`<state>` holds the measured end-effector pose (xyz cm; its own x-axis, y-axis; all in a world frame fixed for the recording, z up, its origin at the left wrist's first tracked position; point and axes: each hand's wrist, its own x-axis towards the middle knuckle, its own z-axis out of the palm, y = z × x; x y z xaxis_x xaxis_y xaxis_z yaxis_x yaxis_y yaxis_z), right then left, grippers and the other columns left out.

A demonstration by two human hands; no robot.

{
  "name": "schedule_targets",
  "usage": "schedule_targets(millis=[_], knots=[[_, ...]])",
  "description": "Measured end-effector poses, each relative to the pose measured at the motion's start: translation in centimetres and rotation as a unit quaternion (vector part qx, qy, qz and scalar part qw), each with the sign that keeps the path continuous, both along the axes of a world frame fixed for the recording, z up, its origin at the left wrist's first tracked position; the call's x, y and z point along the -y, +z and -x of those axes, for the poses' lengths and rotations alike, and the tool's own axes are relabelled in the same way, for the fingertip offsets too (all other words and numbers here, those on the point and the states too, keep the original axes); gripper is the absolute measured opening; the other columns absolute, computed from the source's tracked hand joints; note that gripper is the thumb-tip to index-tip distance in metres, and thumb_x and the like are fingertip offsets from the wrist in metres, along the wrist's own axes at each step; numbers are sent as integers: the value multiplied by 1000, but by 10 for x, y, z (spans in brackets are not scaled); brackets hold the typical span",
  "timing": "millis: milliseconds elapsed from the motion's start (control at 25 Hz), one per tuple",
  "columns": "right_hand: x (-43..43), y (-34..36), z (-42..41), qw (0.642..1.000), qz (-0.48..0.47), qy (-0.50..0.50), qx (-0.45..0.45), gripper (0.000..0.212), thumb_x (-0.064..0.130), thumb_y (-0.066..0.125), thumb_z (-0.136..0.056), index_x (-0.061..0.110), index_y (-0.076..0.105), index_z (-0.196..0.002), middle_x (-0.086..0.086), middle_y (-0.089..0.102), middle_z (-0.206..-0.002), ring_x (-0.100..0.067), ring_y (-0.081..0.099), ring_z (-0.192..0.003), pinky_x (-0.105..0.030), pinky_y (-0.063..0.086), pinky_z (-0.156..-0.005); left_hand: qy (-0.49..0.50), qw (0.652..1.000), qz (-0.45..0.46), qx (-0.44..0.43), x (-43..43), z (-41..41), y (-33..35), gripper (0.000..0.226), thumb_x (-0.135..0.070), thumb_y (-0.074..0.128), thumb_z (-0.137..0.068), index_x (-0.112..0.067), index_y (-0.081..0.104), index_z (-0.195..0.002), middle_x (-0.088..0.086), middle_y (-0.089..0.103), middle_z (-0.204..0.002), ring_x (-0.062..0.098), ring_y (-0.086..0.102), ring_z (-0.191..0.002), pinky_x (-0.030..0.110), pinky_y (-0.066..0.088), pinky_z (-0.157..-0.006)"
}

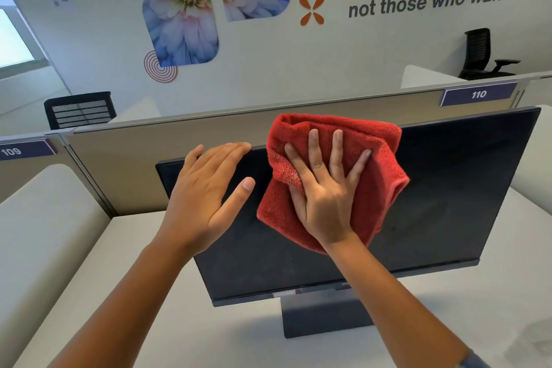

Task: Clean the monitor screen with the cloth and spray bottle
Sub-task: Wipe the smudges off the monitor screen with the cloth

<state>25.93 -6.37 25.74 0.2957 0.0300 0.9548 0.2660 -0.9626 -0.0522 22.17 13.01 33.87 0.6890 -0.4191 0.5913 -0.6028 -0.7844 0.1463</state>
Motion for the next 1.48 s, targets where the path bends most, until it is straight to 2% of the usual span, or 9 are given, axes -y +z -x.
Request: schedule_targets(millis=[240,480,680,880,1040,1160,1320,1400,1480], knots=[[-2,-93,18,983,172,31,-50,54,40,46,-91,26,32,-141,-2,38,-144,-30,3,-146,-66,-3,-111,2,1000,-2,10,-3,-2,-1,57,-50,19,-92,-21,41,-136,-4,49,-139,10,38,-131,31,18,-110],[25,-220,57,892,423,6,-158,48,28,18,-102,8,22,-145,1,49,-142,-39,-4,-144,-51,-3,-117,13,1000,2,5,-2,1,-2,58,-51,18,-91,-23,40,-137,-4,48,-141,11,37,-132,29,16,-111],[17,-165,45,907,410,17,-92,53,33,36,-92,11,32,-141,1,44,-143,-38,-4,-144,-49,-6,-118,8,1000,-2,7,0,4,0,58,-50,18,-91,-22,40,-137,-4,48,-140,10,37,-132,33,20,-111],[4,-33,9,985,164,49,-17,46,34,49,-92,23,45,-137,-2,36,-145,-28,6,-146,-52,-8,-116,0,1000,-5,18,0,1,0,59,-52,18,-92,-20,41,-136,-4,50,-138,10,38,-130,32,21,-108],[-32,-29,4,997,62,3,-37,57,55,46,-90,34,33,-142,-6,25,-152,-33,5,-145,-69,-3,-107,-11,1000,0,19,-2,1,0,60,-55,15,-92,-21,42,-135,-6,50,-138,9,39,-129,35,25,-108],[-66,-60,11,984,165,36,-53,58,52,48,-89,31,36,-141,-6,27,-150,-35,-1,-145,-66,-8,-109,-5,1000,0,20,-4,0,-1,58,-51,19,-92,-20,43,-135,-4,50,-138,10,39,-129,35,24,-108],[-97,-106,15,911,400,78,-65,53,40,27,-100,18,21,-148,-11,11,-153,-38,-2,-143,-54,-8,-116,0,1000,7,16,-2,0,-1,57,-49,19,-92,-20,42,-135,-3,50,-138,11,39,-129,37,25,-109],[-101,-118,15,896,434,62,-74,52,37,19,-101,17,17,-149,-11,6,-154,-39,-3,-143,-53,-7,-117,3,1000,10,10,-3,1,-2,58,-51,17,-92,-22,41,-136,-3,49,-139,10,38,-130,37,24,-110],[-97,-121,15,913,400,42,-71,58,45,24,-98,21,13,-149,-9,0,-156,-38,-6,-144,-53,-10,-116,2,1000,8,9,-4,0,-1,58,-51,16,-92,-23,40,-136,-4,49,-139,10,38,-130,36,24,-110]])
